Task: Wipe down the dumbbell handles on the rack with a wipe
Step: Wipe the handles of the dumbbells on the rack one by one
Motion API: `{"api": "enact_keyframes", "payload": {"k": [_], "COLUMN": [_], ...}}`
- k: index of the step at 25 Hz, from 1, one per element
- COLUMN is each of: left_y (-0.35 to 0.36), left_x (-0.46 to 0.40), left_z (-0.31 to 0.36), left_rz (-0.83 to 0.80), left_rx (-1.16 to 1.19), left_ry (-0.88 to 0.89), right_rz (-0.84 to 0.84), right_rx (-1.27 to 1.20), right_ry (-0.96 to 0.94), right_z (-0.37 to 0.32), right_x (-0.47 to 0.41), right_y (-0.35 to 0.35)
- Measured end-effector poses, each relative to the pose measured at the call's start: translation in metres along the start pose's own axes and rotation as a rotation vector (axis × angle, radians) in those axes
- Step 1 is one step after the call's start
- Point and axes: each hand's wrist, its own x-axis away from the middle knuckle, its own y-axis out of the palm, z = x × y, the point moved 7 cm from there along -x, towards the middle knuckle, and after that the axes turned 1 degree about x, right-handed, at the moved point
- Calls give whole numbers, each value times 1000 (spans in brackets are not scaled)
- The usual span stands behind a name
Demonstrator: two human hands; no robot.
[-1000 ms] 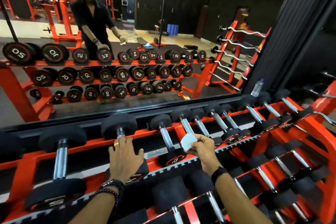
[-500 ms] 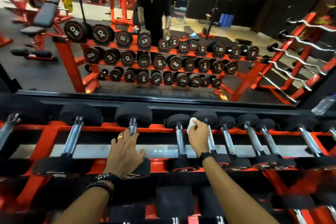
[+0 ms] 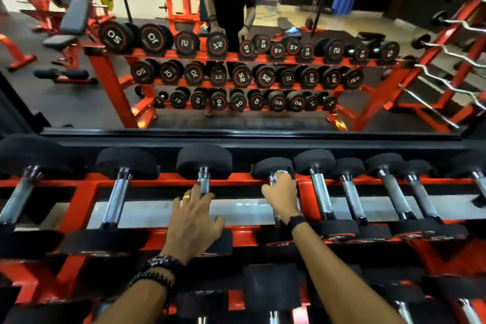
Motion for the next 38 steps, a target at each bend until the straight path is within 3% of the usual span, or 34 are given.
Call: {"api": "enact_keyframes", "payload": {"k": [6,10,14,18,21,25,29,35,38], "left_y": [-5,-4,-2,-2,-3,-2,-4,-3,-5], "left_x": [2,3,3,3,4,3,2,4,4], "left_z": [3,2,1,1,1,1,3,4,4], "left_rz": [-42,-47,-55,-51,-34,-27,-4,-29,-29], "left_rx": [11,17,32,39,52,43,38,49,60], "left_ry": [16,12,15,20,16,19,18,22,23], "right_rz": [-45,56,101,29,48,-12,-161,-283,-194], "right_rx": [-46,376,856,935,719,107,-555,-531,-480], "right_ry": [-29,-314,-477,-473,-299,-118,183,380,429], "right_z": [26,8,3,1,9,30,47,52,51], "right_x": [6,15,24,27,20,4,-6,-19,-22], "right_y": [-2,8,28,37,24,6,9,31,37]}}
